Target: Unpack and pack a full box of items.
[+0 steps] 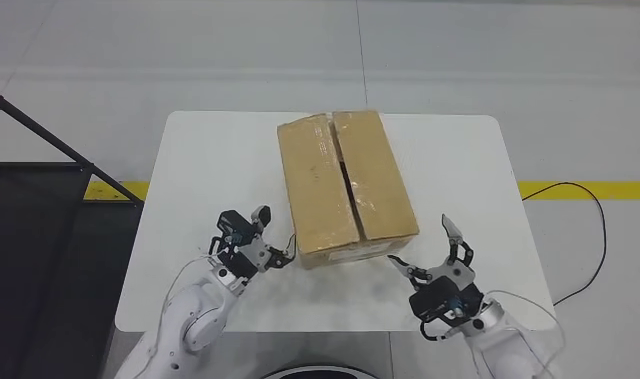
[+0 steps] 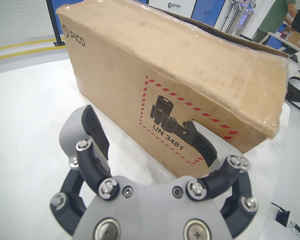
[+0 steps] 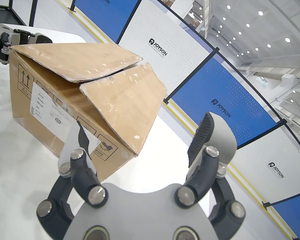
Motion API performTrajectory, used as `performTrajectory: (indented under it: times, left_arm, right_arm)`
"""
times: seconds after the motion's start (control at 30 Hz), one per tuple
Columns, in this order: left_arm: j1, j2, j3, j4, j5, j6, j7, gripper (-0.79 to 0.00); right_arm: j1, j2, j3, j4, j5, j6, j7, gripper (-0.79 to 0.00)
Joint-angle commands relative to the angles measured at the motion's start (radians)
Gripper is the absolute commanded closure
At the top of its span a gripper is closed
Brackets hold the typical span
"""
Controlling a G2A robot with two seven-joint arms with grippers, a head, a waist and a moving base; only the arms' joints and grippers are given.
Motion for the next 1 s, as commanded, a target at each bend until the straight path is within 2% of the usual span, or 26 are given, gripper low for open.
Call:
performTrajectory:
  times: [0.0, 0.2, 0.53, 0.83, 0.97]
  left_arm:
    - [-0.012, -0.002, 0.013, 0.006, -0.004, -0.004, -0.005, -0.785]
    - [-0.045, -0.008, 0.056, 0.015, -0.002, -0.021, -0.019, -0.785]
    - [-0.092, -0.022, 0.128, 0.023, -0.001, -0.011, -0.032, -0.785]
    - [-0.141, -0.036, 0.179, 0.047, 0.003, 0.022, -0.047, -0.785]
    - [-0.141, -0.036, 0.177, 0.04, 0.009, 0.021, -0.038, -0.785]
  right_arm:
    - [-0.003, 0.0, 0.0, 0.0, -0.005, 0.006, 0.005, -0.785]
    - [-0.024, -0.002, 0.015, -0.005, 0.012, 0.056, 0.019, -0.785]
    - [-0.038, -0.014, -0.002, -0.019, 0.063, 0.155, 0.13, -0.785]
    - [-0.056, -0.019, -0.013, -0.046, 0.071, 0.157, 0.17, -0.785]
    - [-0.075, -0.02, -0.014, -0.06, 0.078, 0.163, 0.178, -0.785]
